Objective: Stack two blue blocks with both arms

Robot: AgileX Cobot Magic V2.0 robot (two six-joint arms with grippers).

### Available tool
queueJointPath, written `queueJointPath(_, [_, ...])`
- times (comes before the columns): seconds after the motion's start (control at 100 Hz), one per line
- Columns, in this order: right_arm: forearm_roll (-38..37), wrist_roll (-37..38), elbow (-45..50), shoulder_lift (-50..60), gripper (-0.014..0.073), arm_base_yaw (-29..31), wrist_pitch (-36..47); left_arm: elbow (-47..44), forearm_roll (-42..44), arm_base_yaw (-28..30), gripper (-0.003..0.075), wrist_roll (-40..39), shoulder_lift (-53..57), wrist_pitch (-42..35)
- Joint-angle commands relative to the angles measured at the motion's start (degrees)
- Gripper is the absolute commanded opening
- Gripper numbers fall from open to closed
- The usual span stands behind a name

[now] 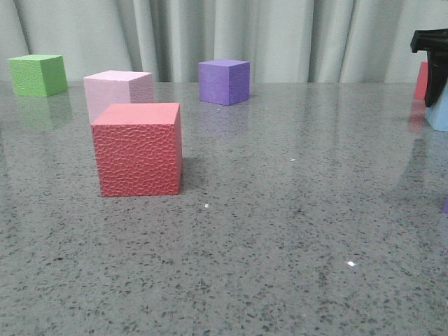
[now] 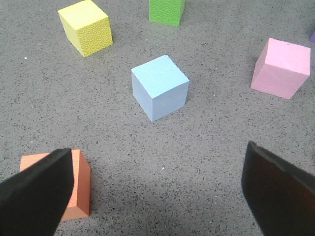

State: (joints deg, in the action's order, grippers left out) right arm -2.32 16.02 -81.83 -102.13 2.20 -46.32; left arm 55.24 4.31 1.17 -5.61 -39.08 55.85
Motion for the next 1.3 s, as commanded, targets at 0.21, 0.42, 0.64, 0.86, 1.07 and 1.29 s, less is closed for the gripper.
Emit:
queueJointPath(0.21, [0.0, -0.2, -2.0, 2.8, 0.0415, 0.5, 1.9, 1.9, 0.0, 0.1, 0.0659, 0.0, -0.4, -3.9])
queueJointPath(0.42, [0.5, -0.2, -2.0, 2.8, 0.0307, 0.5, 0.9, 1.9, 0.0, 0.1, 0.0659, 0.0, -0.4, -3.9])
queueJointPath(0.64, [1.8, -0.2, -2.5, 4.1, 0.0307, 0.5, -1.2, 1.9, 0.0, 0.1, 0.0659, 0.0, -0.4, -3.9])
queueJointPath(0.86, [3.0, -0.2, -5.4, 7.2, 0.0307, -2.9, -4.6, 1.9, 0.0, 0.1, 0.0659, 0.0, -0.4, -3.9])
queueJointPath(1.07, [3.1, -0.2, -9.6, 7.7, 0.0308, -10.8, -6.7, 1.9, 0.0, 0.1, 0.0659, 0.0, -0.4, -3.9])
queueJointPath(1.29, [3.1, 2.0, -12.8, 6.9, 0.0308, -19.2, -6.0, 1.9, 0.0, 0.1, 0.0659, 0.0, -0.4, -3.9])
